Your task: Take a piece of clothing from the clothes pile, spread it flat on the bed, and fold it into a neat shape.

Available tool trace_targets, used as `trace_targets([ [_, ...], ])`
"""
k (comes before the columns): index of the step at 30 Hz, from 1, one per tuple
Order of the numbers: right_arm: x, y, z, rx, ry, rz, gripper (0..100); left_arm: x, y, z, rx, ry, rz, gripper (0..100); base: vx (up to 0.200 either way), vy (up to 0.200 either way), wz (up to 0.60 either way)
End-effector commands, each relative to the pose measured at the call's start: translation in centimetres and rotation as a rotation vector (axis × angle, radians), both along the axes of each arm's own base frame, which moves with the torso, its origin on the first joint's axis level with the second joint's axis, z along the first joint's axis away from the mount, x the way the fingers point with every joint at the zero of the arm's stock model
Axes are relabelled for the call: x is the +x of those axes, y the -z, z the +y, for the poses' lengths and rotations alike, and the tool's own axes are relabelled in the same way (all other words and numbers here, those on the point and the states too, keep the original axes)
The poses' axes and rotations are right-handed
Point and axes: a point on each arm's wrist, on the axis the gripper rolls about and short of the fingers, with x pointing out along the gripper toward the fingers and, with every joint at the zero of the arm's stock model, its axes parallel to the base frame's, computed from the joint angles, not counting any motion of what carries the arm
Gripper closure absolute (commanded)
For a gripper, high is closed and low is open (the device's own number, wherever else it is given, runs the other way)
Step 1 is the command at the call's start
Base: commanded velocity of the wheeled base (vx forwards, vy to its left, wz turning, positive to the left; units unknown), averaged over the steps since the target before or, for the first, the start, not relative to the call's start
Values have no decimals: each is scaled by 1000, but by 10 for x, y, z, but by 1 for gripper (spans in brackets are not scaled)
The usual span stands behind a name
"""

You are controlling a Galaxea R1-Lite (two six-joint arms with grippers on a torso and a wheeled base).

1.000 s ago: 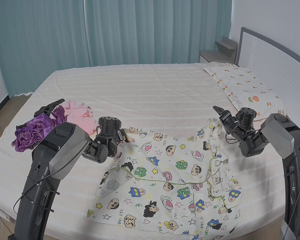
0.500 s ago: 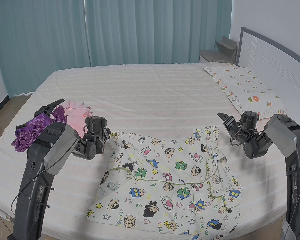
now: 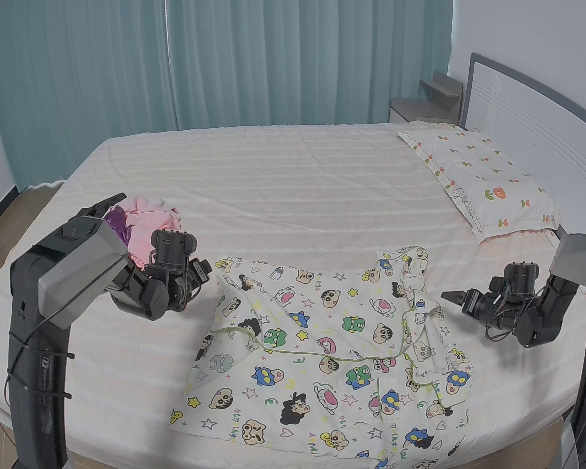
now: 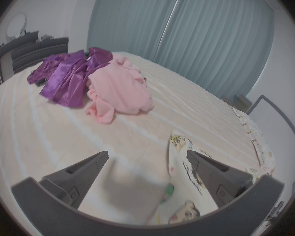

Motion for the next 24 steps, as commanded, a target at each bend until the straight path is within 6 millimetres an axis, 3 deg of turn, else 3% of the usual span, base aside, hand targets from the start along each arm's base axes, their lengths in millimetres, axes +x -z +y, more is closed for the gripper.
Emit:
trace_targets([
  [1, -38, -1, 0, -84, -105, 37, 0, -71, -35, 2, -143, 30, -55, 0, 0, 0, 0],
  [7, -38, 5, 3, -161, -124, 48, 0, -93, -21, 0, -142, 49, -56, 0, 0, 0, 0],
  [14, -37, 22, 17, -330, -177, 68, 0, -97, -18, 0, -143, 51, -50, 0, 0, 0, 0],
  [24, -32, 25, 41, -432, -252, 40, 0, -97, -18, -3, -141, 60, -50, 0, 0, 0, 0],
])
